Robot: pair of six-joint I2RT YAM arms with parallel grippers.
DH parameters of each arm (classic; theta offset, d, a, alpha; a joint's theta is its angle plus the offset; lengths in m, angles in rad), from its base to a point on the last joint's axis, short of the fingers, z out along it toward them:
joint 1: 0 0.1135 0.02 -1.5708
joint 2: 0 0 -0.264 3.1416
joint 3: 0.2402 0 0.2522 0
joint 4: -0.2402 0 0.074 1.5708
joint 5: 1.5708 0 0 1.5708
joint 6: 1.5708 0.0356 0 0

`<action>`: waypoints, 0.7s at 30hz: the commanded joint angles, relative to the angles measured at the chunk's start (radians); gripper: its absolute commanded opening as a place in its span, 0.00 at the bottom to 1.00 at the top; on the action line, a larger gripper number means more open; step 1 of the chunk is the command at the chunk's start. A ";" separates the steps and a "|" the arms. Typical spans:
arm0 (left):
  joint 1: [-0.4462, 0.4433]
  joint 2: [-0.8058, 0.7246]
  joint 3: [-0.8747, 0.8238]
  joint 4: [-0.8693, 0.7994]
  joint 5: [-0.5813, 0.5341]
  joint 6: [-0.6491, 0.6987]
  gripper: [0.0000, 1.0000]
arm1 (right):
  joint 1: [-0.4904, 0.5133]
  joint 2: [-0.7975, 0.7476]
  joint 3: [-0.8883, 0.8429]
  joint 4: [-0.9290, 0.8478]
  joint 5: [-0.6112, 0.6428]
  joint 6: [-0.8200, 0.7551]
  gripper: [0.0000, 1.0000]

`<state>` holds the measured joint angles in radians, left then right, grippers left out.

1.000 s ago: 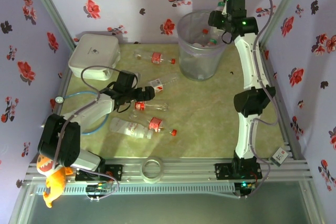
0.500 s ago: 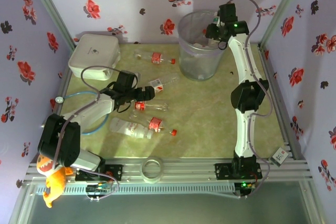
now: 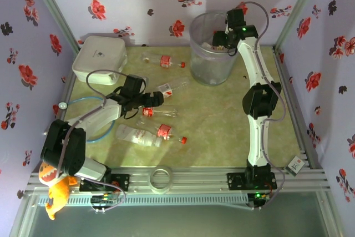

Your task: Put the plastic bottles in the bin

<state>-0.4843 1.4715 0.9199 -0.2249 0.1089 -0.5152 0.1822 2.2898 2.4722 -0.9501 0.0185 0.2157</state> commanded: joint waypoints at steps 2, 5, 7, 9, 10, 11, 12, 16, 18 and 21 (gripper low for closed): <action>-0.006 0.010 0.023 -0.001 0.014 -0.006 1.00 | 0.005 -0.026 0.024 -0.025 -0.008 -0.021 0.76; -0.005 0.012 0.026 -0.002 0.016 -0.004 1.00 | 0.010 -0.050 0.055 -0.024 -0.012 -0.025 0.76; -0.006 0.013 0.031 -0.004 0.016 0.000 1.00 | 0.011 -0.067 0.083 -0.031 -0.018 -0.027 0.76; -0.005 0.017 0.042 -0.013 0.017 0.011 1.00 | 0.013 -0.094 0.100 -0.025 -0.024 -0.029 0.78; -0.006 0.019 0.051 -0.019 0.019 0.016 1.00 | 0.012 -0.108 0.100 -0.021 -0.026 -0.028 0.79; -0.005 0.024 0.060 -0.028 0.022 0.021 1.00 | 0.013 -0.127 0.100 -0.018 -0.028 -0.029 0.80; -0.005 0.029 0.071 -0.035 0.027 0.027 1.00 | 0.013 -0.145 0.100 -0.015 -0.031 -0.030 0.80; -0.005 0.045 0.103 -0.048 0.051 0.055 1.00 | 0.013 -0.207 0.098 -0.018 -0.041 -0.043 0.86; -0.005 0.059 0.126 -0.069 0.061 0.079 1.00 | 0.013 -0.244 0.084 -0.030 -0.049 -0.055 0.90; -0.005 0.080 0.159 -0.099 0.064 0.117 1.00 | 0.013 -0.327 -0.009 -0.011 -0.061 -0.075 0.99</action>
<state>-0.4862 1.5265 1.0325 -0.2737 0.1505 -0.4606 0.1955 2.0472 2.5149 -0.9627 -0.0193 0.1726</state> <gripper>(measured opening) 0.997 0.972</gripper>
